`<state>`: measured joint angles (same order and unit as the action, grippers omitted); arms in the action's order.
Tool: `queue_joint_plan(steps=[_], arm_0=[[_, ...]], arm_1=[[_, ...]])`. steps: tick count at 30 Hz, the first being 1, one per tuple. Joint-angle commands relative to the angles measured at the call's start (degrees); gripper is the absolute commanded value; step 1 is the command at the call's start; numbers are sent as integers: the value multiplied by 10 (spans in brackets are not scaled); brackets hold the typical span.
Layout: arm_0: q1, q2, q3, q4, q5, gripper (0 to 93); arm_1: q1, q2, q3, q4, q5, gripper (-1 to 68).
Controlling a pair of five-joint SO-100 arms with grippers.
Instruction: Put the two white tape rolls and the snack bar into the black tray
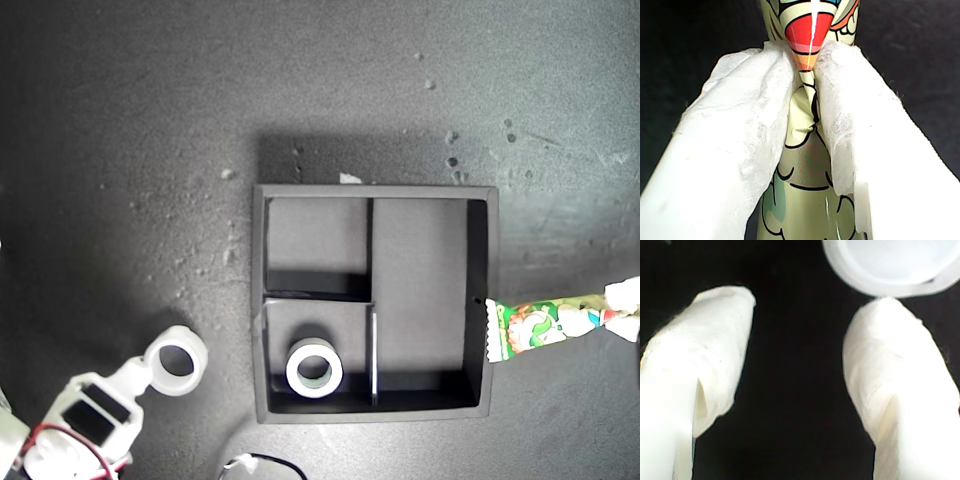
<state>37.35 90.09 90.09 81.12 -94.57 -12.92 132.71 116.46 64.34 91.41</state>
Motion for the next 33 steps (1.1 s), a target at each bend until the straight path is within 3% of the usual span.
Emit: queue_joint_plan(steps=[1,8,18,25,28,33], arm_0=[[-16,-20,-37,-8,26,143],[-22,-66,-53,-33,30,144],[-36,-144,-66,-76,33,140],[-57,-214,-96,-75,38,6],[-62,-186,-105,-27,30,1],[-93,-109,-197,161,49,1]], arm_1=[[6,3,-75,-4,-168,-7],[-11,-82,-188,16,-397,-7],[10,-321,-376,96,-537,-6],[21,-414,-399,53,-566,-6],[22,-474,-443,49,-571,-6],[21,-543,-504,43,-576,-4]])
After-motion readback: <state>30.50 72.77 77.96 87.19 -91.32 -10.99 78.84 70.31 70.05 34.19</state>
